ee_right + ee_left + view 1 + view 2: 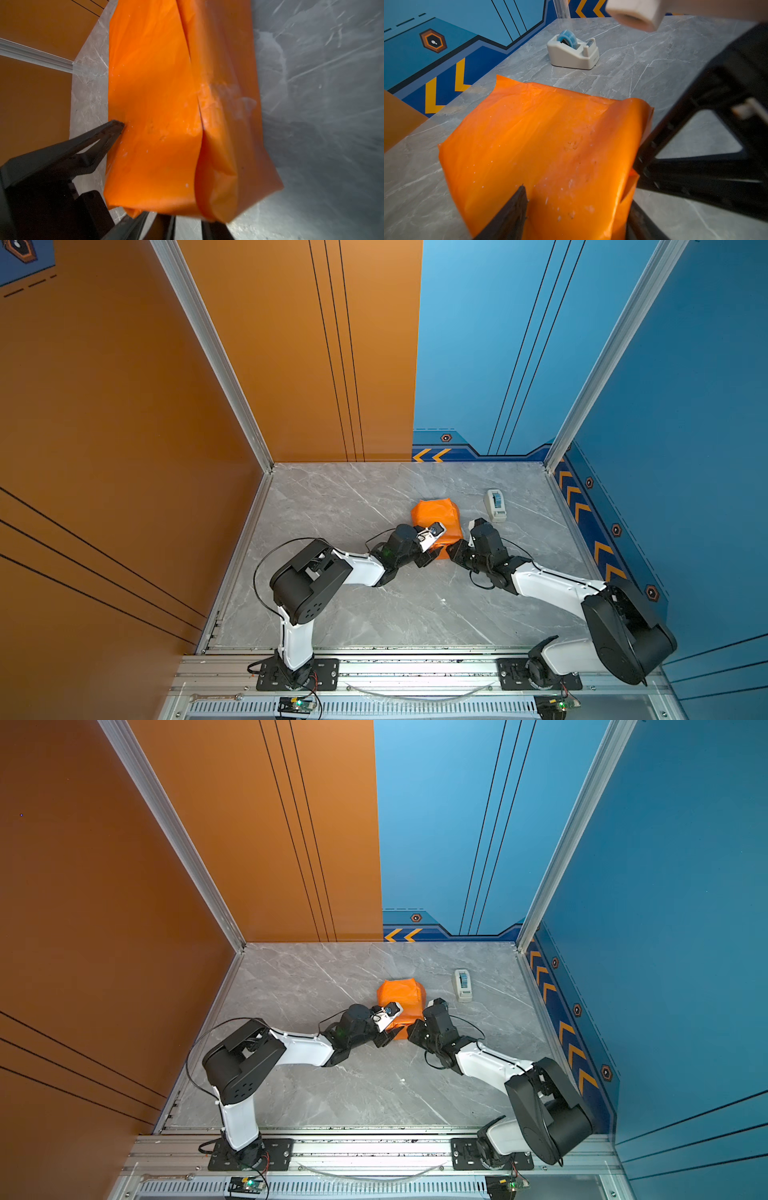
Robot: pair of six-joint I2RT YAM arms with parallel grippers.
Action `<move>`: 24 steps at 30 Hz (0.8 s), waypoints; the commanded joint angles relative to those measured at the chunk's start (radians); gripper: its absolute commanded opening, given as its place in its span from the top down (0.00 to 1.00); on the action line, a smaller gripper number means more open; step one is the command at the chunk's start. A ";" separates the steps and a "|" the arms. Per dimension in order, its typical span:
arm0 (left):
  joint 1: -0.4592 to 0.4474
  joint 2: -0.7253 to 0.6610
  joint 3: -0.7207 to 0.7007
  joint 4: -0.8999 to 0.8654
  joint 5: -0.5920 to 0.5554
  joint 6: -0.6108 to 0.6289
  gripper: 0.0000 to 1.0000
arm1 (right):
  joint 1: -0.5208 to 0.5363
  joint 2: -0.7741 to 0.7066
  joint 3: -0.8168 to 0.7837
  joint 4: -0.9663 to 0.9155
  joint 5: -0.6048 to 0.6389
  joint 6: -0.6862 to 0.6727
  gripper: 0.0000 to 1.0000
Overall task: Wrap a gift box in wrapping paper
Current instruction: Smooth out the wrapping paper on the gift box.
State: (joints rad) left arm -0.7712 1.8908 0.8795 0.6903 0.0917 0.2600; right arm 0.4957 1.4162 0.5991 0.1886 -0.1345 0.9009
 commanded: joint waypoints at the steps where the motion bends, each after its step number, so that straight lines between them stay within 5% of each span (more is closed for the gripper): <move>1: 0.015 0.056 -0.048 -0.153 0.038 -0.037 0.27 | 0.002 0.010 -0.014 0.067 0.050 0.032 0.76; 10: 0.033 0.034 -0.071 -0.153 0.067 -0.023 0.23 | -0.014 0.000 -0.029 0.057 0.063 0.038 0.76; 24: 0.031 0.044 -0.016 -0.183 0.063 0.002 0.31 | 0.029 -0.061 -0.069 0.078 0.062 0.051 0.70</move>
State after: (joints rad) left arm -0.7471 1.8843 0.8749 0.6872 0.1612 0.2714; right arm 0.5003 1.4029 0.5564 0.2478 -0.0994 0.9379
